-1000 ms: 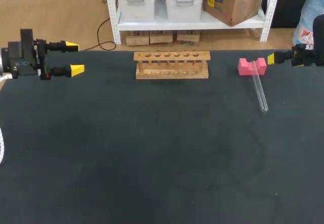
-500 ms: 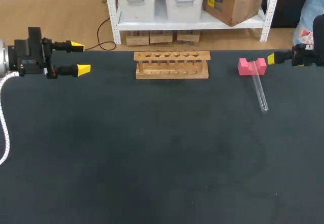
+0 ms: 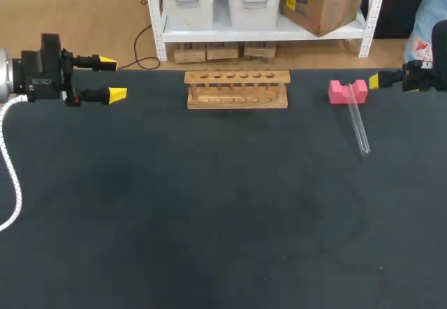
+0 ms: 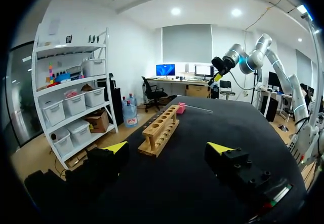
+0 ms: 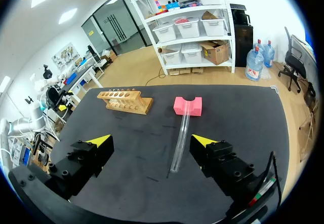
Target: Grasp the test tube, adjust it, and insert it.
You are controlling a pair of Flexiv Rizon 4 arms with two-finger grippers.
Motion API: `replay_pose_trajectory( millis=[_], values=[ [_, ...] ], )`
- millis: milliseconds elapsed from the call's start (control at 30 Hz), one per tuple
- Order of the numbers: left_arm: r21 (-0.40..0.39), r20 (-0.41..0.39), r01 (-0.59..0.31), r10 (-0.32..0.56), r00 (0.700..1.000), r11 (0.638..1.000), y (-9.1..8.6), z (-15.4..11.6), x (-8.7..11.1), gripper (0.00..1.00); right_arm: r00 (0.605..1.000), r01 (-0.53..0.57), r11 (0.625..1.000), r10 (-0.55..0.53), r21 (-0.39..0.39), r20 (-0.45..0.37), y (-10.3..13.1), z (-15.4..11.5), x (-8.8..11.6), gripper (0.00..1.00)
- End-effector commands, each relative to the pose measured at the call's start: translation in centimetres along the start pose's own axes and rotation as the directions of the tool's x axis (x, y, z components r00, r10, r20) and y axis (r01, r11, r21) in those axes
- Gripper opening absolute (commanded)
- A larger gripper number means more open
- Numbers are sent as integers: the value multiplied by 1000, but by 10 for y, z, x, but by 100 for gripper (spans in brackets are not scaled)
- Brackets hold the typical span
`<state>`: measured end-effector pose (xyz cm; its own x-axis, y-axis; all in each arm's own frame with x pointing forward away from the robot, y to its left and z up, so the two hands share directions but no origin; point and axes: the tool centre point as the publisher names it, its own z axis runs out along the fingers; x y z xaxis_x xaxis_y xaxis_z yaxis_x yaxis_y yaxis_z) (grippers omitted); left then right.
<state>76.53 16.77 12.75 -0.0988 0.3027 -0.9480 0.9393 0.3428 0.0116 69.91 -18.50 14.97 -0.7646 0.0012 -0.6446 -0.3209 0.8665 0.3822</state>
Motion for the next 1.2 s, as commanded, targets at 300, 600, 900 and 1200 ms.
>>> replay_pose_trajectory(
  millis=[300, 600, 900, 1200],
  values=[
    [-8, 2, -1, 1, 1000, 1000, -3, 0, 0, 100, 1000, 0, 1000, 0, 1, -1, 0, 0, 0, 100],
    [-8, 2, -1, 1, 1000, 1000, -3, 0, 0, 100, 1000, 0, 1000, 0, 1, -1, 0, 0, 0, 100],
    [-8, 2, -1, 1, 1000, 1000, -3, 0, 0, 100, 1000, 0, 1000, 0, 1, -1, 0, 0, 0, 100],
    [-8, 2, -1, 1, 1000, 1000, -3, 0, 0, 100, 999, 19, 981, -27, 193, 37, 5, 16, 1, 100]
  ],
)
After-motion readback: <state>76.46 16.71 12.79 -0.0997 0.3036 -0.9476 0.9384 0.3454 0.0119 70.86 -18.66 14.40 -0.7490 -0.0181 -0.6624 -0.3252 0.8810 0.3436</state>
